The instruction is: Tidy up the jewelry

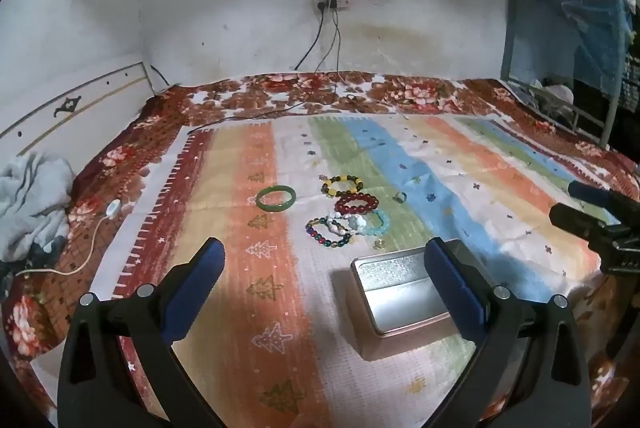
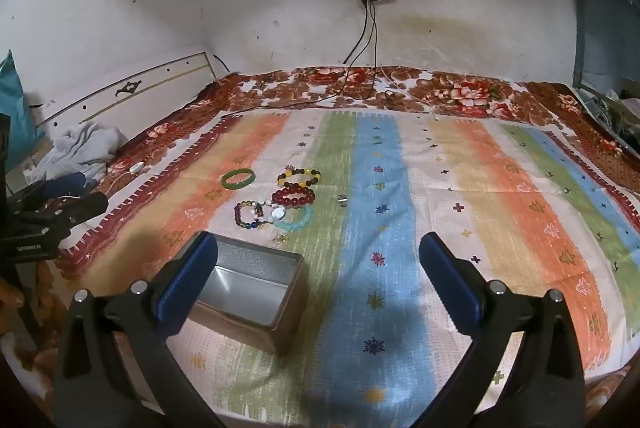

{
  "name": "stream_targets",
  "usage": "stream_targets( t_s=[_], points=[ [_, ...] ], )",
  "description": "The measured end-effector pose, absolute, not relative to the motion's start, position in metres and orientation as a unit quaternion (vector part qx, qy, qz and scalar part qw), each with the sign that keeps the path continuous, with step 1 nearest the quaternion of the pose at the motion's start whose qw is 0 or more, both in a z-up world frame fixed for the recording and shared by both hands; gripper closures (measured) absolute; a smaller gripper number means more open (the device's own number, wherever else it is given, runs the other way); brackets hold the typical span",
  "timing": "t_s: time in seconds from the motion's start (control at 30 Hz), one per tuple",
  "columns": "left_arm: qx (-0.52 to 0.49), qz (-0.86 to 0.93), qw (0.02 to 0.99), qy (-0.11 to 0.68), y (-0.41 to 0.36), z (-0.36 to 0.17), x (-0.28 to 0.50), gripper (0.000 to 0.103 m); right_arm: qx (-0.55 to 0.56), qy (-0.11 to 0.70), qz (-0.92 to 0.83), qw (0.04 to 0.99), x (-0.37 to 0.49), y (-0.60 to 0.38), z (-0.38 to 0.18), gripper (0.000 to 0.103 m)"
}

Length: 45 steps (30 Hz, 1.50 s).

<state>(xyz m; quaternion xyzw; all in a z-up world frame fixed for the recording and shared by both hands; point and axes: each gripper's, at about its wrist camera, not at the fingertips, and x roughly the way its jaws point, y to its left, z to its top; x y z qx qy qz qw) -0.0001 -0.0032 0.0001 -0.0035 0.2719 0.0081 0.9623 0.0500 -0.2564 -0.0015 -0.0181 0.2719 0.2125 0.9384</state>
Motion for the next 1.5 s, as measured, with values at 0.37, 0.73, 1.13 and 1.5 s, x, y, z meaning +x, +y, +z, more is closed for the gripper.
stream_targets(
  t_s=[0.37, 0.73, 1.13, 1.5],
  points=[
    [0.009, 0.015, 0.966, 0.259, -0.002, 0.0, -0.003, 0.005, -0.01, 0.276, 0.214, 0.937, 0.052, -0.257, -0.006, 0.004],
    [0.02, 0.007, 0.964, 0.267, -0.008, -0.003, -0.001, 0.005, -0.011, 0.276, 0.214, 0.937, 0.052, -0.259, -0.002, 0.004],
    [0.021, 0.01, 0.961, 0.277, -0.008, -0.005, 0.0, 0.005, -0.024, 0.279, 0.213, 0.936, 0.052, -0.255, -0.005, 0.004],
    [0.012, 0.018, 0.957, 0.29, -0.003, -0.007, 0.003, 0.005, -0.021, 0.29, 0.212, 0.933, 0.054, -0.256, -0.008, 0.004]
  ],
)
